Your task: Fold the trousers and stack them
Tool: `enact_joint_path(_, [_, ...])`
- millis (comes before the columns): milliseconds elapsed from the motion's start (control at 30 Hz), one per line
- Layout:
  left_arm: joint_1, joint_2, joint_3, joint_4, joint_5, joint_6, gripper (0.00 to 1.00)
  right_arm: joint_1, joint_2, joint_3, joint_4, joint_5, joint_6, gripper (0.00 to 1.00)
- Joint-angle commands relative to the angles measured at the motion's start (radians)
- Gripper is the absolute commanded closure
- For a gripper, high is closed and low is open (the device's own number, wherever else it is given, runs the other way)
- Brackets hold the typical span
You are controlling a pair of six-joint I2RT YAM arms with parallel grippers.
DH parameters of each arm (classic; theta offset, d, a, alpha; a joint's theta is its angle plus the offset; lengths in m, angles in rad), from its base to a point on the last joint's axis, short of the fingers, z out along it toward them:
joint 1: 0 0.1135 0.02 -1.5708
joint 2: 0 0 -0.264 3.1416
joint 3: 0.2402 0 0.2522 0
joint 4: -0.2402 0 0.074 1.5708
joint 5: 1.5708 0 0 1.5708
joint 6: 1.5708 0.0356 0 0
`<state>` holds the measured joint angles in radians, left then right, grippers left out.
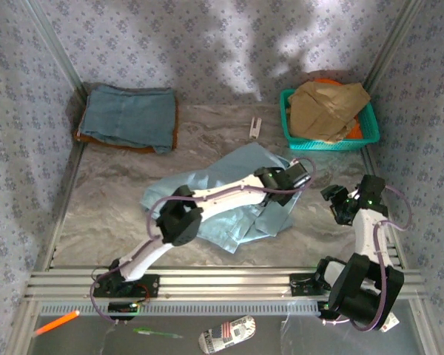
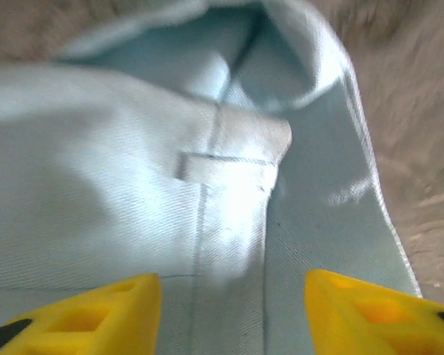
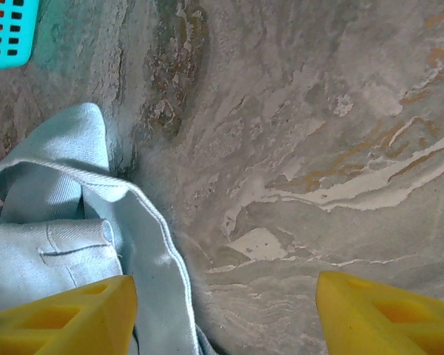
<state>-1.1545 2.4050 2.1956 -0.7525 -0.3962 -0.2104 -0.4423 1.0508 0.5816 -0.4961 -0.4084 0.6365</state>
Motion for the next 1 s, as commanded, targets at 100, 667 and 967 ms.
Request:
enact_joint_path(100, [0.003,0.174,0.309,-0.134,-0.037,-0.003,0.33,-0.027,0.006,0.011,-0.001,-0.031,0.001,0.32])
enact_joint_path(667, [0.010,0.319,0.322,-0.114,-0.222,-0.013,0.31,-0.044,-0.032,-0.003,-0.009,-0.058,-0.037,0.31])
enact_joint_path(967, [0.009,0.256,0.256,-0.095,-0.219,-0.012,0.84,-0.047,-0.053,-0.004,-0.023,-0.060,-0.043,0.31])
